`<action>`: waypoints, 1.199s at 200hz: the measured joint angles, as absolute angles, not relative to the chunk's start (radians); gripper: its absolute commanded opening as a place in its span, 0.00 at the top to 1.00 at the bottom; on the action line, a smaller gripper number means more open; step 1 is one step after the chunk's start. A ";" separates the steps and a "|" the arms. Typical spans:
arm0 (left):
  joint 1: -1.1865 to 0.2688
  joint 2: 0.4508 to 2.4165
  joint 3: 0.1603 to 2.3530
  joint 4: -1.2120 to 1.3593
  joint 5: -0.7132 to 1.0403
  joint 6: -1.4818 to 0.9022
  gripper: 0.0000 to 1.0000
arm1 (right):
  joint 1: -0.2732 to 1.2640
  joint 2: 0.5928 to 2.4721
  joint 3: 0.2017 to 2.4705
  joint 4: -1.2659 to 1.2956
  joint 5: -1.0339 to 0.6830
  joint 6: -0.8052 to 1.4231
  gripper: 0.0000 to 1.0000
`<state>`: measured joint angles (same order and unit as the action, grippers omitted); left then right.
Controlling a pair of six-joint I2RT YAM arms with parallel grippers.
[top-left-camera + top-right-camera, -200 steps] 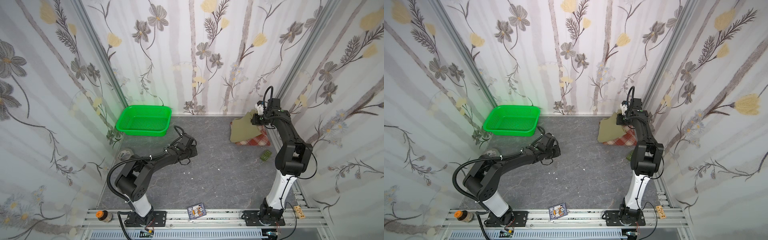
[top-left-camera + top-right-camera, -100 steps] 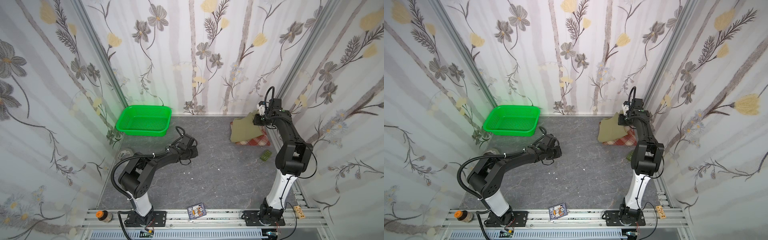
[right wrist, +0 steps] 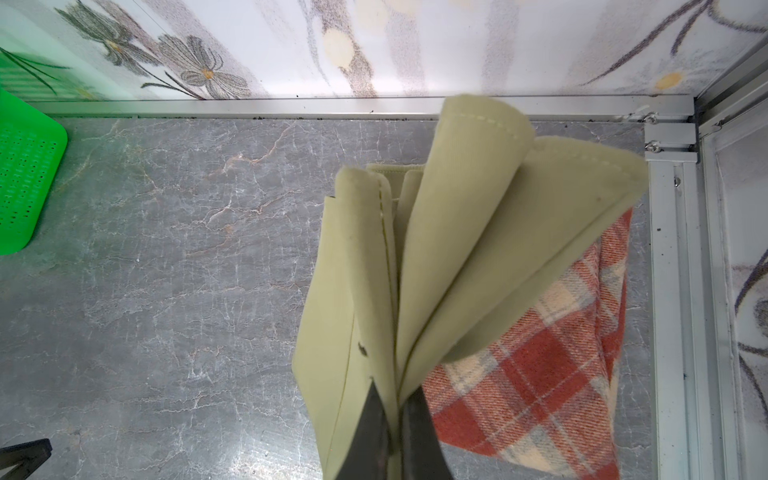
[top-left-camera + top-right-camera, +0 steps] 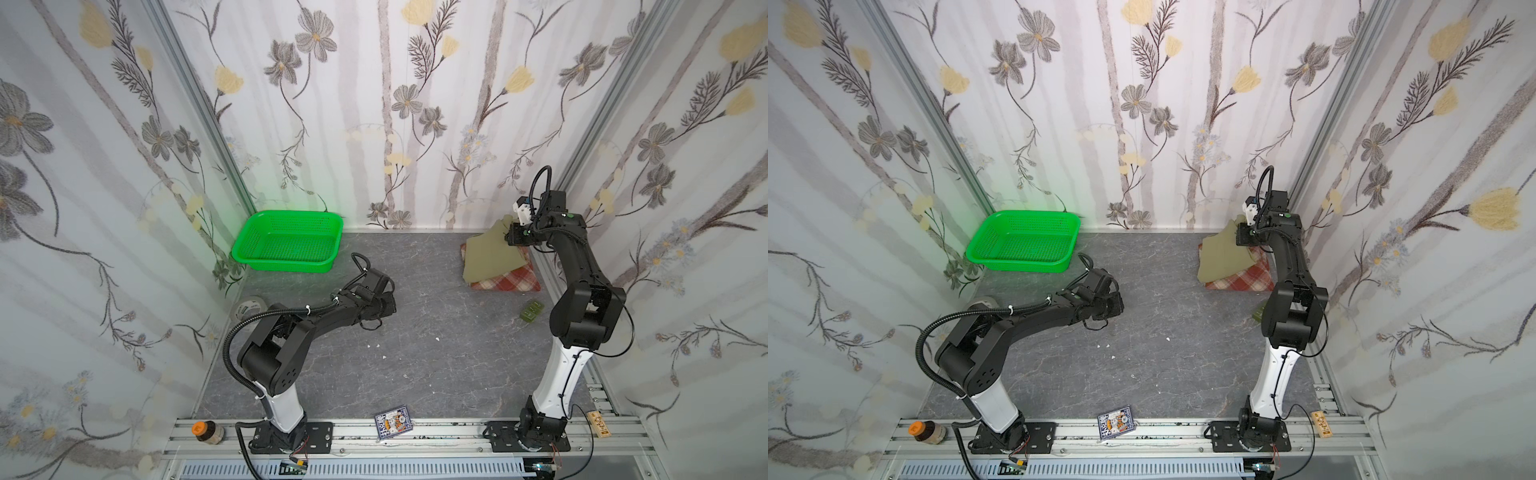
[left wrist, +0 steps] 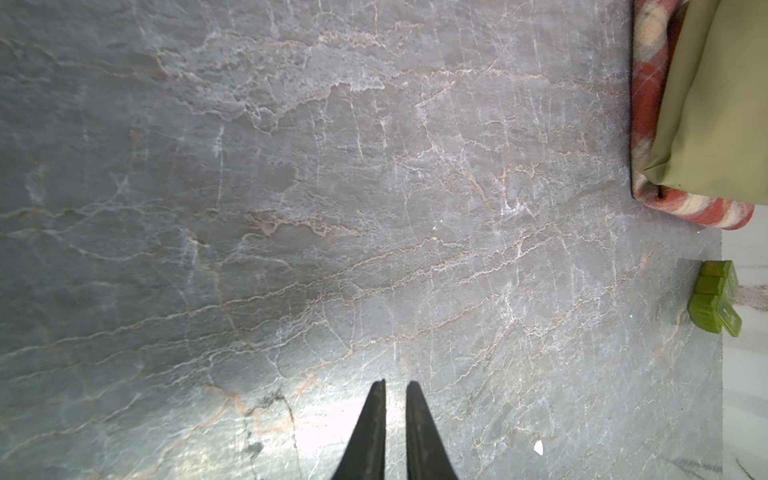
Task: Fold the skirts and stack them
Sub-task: 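Lower the khaki bundle onto the plaid skirt with the right gripper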
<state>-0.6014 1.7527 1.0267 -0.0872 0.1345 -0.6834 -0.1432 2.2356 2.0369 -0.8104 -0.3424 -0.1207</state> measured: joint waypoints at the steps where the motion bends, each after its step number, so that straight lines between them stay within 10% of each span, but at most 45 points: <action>1: -0.601 1.753 1.027 -0.087 0.134 -0.683 0.86 | -0.144 2.238 2.039 -0.812 -0.342 -0.121 1.00; 211: -0.601 1.808 1.076 -0.120 0.162 -0.699 0.86 | -0.188 2.438 2.119 -0.799 -0.123 -0.131 1.00; 240: -0.601 1.808 1.076 -0.125 0.162 -0.706 0.86 | -0.186 2.455 2.118 -0.791 -0.095 -0.111 0.75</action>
<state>-0.6010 1.8084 1.0756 -0.1246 0.1616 -0.7059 -0.1860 2.4546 2.1181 -0.7910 -0.0948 -0.1108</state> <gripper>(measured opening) 0.141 0.066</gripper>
